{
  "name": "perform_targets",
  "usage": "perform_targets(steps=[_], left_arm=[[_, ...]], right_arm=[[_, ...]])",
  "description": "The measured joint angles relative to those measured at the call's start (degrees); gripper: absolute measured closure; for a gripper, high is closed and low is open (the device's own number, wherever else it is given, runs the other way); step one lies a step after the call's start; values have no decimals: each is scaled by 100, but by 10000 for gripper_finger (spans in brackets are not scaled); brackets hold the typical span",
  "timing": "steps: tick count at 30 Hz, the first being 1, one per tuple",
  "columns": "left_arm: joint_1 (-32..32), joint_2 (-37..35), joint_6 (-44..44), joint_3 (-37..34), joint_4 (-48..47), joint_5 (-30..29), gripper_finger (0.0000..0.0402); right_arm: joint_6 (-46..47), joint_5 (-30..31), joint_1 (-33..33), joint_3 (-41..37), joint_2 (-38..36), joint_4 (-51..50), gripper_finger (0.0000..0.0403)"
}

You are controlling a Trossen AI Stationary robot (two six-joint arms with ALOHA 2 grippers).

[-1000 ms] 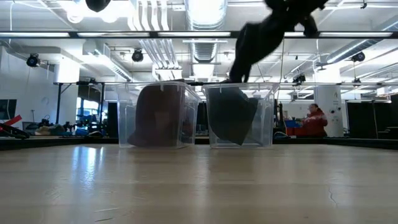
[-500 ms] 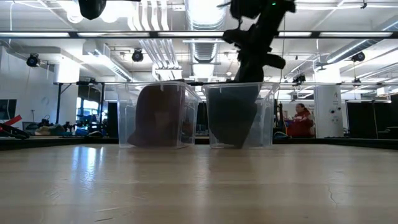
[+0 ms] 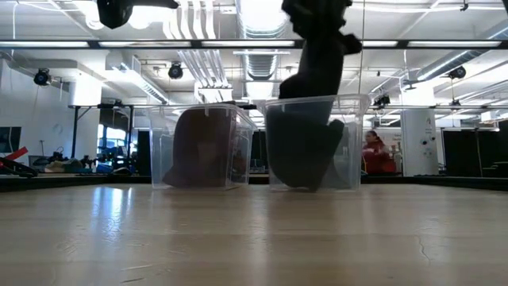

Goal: Pick and place caps into container
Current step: Put the black cap into the right transparent container

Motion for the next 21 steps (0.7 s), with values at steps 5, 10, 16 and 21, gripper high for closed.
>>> perform_targets(steps=[5,10,16,21], left_arm=[[1,-1,124,-10,-9,-1,285],[56,-2,216,-10,-5,-1,285],[200,-2,210,-11,-4,0,285],[234,-2,210,-11,-7,0,285]], right_arm=[[356,412,-9,300,-131,-825,371],[624,414,-44,149,-145,-896,370],[729,33,-195,-664,78,213,369],[649,-152,-226,-1323,329,1054,369]])
